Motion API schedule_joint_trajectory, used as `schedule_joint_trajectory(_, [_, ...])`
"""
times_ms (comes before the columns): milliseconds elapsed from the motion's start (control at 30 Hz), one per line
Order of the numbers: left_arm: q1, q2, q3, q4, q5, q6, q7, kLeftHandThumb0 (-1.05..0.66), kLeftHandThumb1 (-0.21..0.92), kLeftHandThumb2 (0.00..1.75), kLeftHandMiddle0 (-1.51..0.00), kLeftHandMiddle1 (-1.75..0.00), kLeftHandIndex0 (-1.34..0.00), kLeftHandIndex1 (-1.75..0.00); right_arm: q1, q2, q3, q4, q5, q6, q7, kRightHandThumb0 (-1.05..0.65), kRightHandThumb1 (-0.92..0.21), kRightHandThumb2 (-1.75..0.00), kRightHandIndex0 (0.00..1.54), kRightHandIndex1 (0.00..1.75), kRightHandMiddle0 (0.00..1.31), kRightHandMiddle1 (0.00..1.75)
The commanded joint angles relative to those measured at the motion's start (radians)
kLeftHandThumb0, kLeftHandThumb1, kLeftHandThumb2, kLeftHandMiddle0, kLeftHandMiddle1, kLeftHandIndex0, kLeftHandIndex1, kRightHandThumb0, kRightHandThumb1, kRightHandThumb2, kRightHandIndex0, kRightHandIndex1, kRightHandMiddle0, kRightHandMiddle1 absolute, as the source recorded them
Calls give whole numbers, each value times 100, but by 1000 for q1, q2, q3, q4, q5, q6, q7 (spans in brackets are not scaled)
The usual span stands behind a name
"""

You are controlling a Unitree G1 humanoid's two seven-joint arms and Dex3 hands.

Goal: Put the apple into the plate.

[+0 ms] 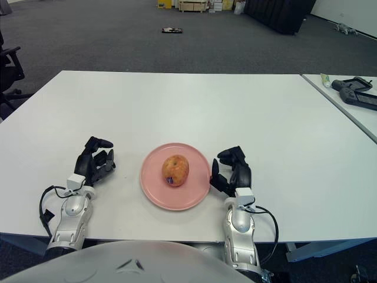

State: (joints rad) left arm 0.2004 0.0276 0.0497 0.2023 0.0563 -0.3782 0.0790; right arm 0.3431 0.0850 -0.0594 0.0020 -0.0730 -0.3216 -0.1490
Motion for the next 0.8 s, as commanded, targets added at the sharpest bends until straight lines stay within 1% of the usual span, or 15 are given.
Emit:
schedule_joint_trajectory(0, [-16, 1, 3, 16, 3, 1, 2, -40, 62, 95, -87, -175, -38, -175, -6, -7, -2, 4, 8, 11, 5, -43, -49, -111, 111, 175, 48, 175])
schedule_joint_trajectory(267, [-14, 0, 2, 12, 9, 8, 8, -40, 61, 95, -87, -175, -39, -175, -1, -1, -2, 0, 34, 11, 20, -42, -51, -108, 108, 175, 46, 175])
schedule_joint_trajectory(400, [-13, 1, 1, 12, 9, 7, 6, -40, 61, 95, -88, -175, -39, -175, 3, 4, -3, -12, 47, 31, 25, -41, -54, -105, 106, 175, 44, 175])
schedule_joint_trajectory(567, [-11, -1, 1, 11, 10, 7, 9, -40, 61, 95, -88, -175, -39, -175, 9, 15, -5, -39, 95, 67, 44, -41, -55, -103, 105, 175, 43, 175])
schedule_joint_trajectory(767, [-11, -2, 0, 10, 8, 3, 6, -40, 61, 95, -88, -175, -38, -175, 16, 24, -8, -65, 147, 95, 65, -41, -54, -105, 106, 175, 44, 175])
